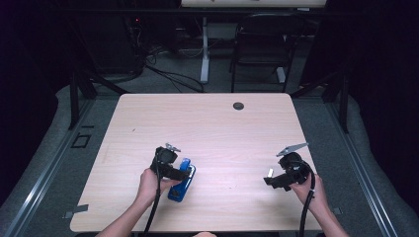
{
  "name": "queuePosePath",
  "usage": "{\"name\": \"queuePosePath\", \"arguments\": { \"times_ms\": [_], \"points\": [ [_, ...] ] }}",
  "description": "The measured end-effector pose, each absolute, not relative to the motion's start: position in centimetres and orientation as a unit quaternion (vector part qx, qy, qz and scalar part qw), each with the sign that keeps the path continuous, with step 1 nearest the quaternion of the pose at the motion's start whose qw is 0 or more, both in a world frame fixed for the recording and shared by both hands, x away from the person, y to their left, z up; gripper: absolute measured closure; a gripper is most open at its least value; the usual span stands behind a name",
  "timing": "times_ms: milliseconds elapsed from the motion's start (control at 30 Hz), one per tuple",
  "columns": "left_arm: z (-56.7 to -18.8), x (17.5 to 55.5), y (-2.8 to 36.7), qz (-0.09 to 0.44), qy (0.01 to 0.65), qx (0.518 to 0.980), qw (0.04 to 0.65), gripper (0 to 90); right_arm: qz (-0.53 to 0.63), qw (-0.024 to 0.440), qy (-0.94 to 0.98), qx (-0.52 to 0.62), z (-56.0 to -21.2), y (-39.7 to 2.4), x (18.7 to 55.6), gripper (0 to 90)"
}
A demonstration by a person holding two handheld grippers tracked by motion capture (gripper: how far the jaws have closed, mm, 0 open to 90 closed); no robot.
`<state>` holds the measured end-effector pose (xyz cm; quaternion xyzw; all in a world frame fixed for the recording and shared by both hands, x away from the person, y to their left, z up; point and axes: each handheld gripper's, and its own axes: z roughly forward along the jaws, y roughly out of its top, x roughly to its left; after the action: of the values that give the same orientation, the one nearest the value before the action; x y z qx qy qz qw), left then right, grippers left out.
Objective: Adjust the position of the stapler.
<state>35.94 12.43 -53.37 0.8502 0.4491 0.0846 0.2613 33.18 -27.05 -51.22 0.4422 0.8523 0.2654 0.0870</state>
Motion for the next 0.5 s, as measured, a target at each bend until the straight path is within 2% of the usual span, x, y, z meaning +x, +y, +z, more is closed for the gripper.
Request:
{"name": "queuePosePath", "arguments": {
  "times_ms": [333,400,500],
  "points": [
    [-54.0,35.5,11.83,0.081,0.423,0.865,0.257,52.4,0.258,0.086,0.854,0.444,-51.24,-26.95,33.15,10.3],
    [-54.05,35.45,11.74,0.081,0.421,0.866,0.256,55.9,0.258,0.084,0.854,0.444,-51.27,-26.94,33.17,10.4],
    [-54.02,35.38,11.58,0.089,0.413,0.871,0.25,56.1,0.258,0.084,0.855,0.442,-51.31,-26.91,33.2,10.5]
  ]
}}
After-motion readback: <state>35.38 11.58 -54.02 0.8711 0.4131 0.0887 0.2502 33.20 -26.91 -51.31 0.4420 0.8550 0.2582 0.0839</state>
